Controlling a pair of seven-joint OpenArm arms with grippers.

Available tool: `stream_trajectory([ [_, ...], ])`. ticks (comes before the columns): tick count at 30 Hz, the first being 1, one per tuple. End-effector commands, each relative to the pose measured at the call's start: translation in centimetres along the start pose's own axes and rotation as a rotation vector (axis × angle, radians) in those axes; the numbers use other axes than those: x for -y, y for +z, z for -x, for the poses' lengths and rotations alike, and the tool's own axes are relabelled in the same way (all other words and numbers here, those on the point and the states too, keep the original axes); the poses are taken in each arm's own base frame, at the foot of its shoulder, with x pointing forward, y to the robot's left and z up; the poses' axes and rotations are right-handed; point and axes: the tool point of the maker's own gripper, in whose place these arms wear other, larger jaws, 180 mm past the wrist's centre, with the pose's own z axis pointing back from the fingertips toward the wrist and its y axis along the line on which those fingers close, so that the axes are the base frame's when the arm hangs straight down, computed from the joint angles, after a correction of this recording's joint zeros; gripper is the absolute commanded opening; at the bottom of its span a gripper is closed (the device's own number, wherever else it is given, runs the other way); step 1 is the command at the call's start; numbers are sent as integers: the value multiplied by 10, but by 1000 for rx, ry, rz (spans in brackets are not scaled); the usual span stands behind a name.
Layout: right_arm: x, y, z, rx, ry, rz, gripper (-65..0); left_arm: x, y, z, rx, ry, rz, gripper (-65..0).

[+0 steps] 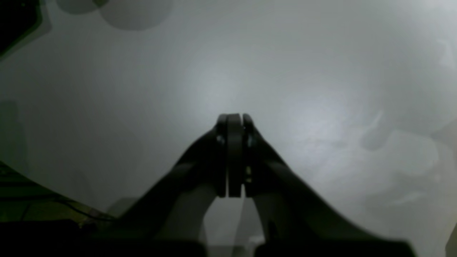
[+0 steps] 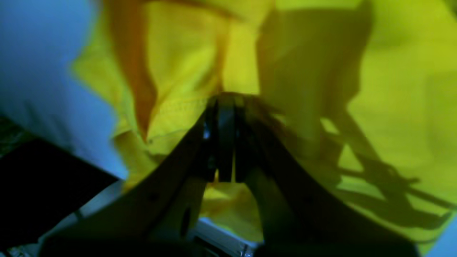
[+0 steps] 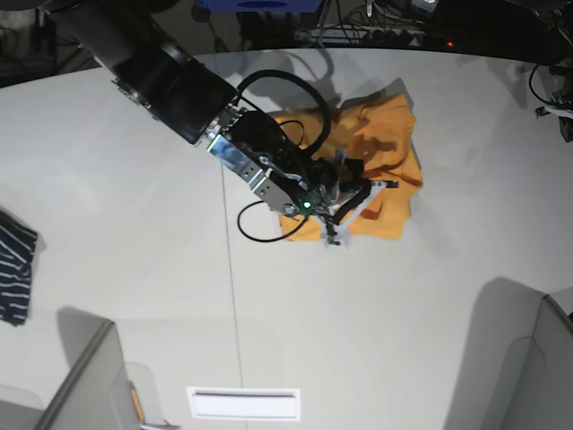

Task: Fold the T-shirt properly
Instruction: 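Release the bundle and pull the right gripper back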

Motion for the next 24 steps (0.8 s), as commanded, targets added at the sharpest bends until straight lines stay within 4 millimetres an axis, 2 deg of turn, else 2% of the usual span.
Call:
stream_trajectory([
  [1, -20, 8, -13, 36, 36, -48, -650, -3, 4, -17, 51, -19, -2, -650],
  [3, -33, 9, -15, 47, 66, -86, -650, -3, 4, -17, 51, -19, -2, -650],
  [8, -41, 2, -28, 122, 104, -108, -650, -3, 4, -18, 52, -19, -2, -650],
  [15, -63, 8, -45, 229, 161, -190, -650, -3, 4, -18, 52, -19, -2, -650],
  [20, -89, 31, -66, 328, 135, -292, -650, -3, 4, -18, 54, -18, -1, -650],
  [24, -105, 50, -84, 330, 139, -348, -650, 8, 3, -20, 59, -33, 22, -650],
])
